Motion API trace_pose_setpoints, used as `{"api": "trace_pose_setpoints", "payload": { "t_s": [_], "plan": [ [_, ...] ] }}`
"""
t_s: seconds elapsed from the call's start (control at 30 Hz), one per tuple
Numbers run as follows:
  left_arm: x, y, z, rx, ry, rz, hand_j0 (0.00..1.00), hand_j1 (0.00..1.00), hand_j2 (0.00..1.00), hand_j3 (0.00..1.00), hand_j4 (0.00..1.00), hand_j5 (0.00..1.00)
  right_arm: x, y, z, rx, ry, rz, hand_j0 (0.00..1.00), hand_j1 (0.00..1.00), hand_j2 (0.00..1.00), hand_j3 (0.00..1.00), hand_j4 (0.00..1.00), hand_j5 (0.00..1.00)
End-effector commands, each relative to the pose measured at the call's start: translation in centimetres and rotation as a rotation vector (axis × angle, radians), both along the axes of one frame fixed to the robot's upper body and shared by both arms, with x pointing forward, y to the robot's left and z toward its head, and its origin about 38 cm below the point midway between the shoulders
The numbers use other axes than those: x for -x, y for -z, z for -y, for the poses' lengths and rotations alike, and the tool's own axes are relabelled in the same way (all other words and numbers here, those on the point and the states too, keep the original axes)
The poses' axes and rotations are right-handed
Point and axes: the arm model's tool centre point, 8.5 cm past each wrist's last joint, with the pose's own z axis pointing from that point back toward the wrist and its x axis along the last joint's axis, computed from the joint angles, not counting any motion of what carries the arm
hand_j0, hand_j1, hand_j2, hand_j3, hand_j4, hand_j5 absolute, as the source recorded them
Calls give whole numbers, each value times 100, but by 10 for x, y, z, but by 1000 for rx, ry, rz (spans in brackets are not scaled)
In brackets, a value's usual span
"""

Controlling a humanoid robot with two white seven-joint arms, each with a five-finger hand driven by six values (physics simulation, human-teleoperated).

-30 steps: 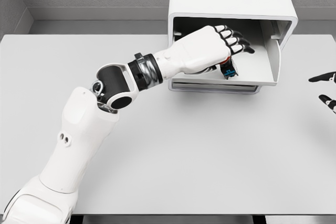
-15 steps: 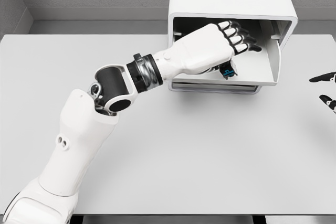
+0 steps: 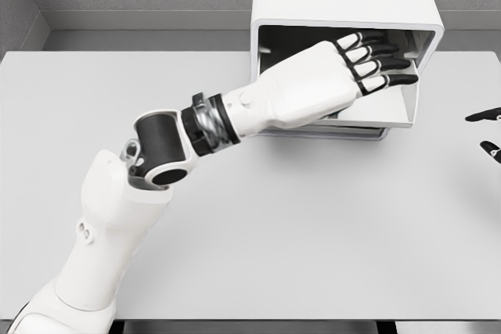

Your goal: Slide open multi-storey tabletop storage cabinets and put open load switch and slide close multi-storey tabletop storage cabinets

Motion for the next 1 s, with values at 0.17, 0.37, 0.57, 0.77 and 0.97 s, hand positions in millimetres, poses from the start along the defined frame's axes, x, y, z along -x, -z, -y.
{"api": "trace_pose_setpoints", "payload": {
  "t_s": [0.17, 0.37, 0.57, 0.77, 0.97],
  "plan": [
    [-11, -9, -91, 218, 65, -171, 100, 100, 100, 100, 100, 100, 0, 0, 2, -7, 5, -1, 65, 65, 65, 65, 65, 65],
    [-10, 3, -192, 339, -30, -297, 100, 100, 100, 100, 100, 100, 0, 0, 2, -8, 5, -1, 65, 65, 65, 65, 65, 65],
    [17, 44, -297, 434, -293, -388, 100, 100, 100, 100, 100, 100, 7, 12, 1, 15, 3, -46, 66, 66, 66, 66, 66, 66],
    [9, 136, -364, 429, -542, -648, 100, 100, 100, 100, 100, 100, 7, 28, -20, 18, -55, -91, 53, 53, 53, 53, 53, 53],
    [13, 136, -352, 357, -503, -671, 100, 100, 100, 100, 100, 100, 9, 44, -49, -34, -101, -100, 55, 55, 55, 55, 55, 55]
  ]
}}
